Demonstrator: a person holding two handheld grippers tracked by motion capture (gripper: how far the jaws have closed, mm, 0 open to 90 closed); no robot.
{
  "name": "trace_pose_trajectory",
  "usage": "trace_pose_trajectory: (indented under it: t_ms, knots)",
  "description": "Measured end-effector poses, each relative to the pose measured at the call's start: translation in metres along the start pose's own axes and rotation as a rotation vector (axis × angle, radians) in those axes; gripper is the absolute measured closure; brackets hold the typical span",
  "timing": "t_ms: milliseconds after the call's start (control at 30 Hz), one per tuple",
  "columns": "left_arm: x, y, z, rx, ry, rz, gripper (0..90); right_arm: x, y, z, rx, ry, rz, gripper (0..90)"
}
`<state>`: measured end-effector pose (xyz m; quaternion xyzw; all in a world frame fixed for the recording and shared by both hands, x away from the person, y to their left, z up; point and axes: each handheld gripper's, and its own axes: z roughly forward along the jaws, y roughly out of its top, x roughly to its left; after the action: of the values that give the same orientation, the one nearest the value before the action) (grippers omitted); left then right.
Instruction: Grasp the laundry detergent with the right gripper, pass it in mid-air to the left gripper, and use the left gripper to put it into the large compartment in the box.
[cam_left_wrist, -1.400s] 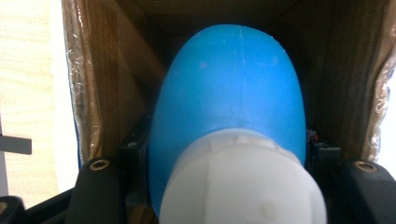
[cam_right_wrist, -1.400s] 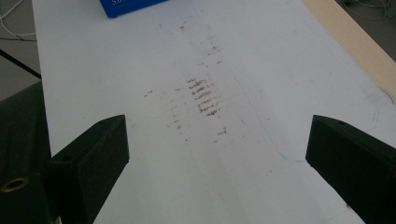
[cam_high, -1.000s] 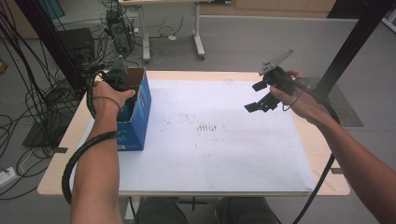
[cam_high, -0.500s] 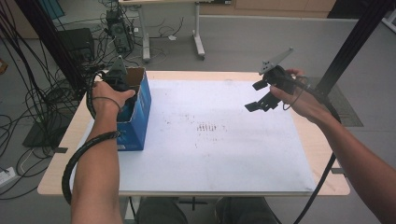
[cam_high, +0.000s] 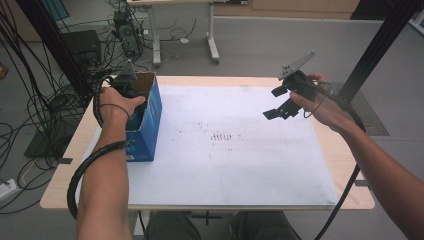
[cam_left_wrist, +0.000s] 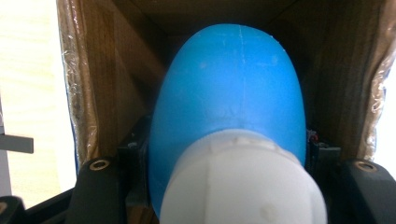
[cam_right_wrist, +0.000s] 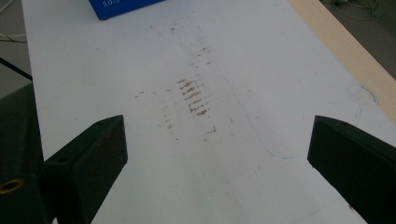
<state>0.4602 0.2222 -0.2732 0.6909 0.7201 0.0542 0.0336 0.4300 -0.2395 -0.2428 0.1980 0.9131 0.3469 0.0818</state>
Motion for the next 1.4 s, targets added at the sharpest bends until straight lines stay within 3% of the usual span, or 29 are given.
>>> trace_pose_trajectory:
  t_ms: [1400]
  knots:
    - [0.001, -0.0018, 0.0, -0.009, -0.004, -0.004, 36.7, 0.0032, 0.0022, -0.0033, -0.002, -0.004, -0.006, 5.1]
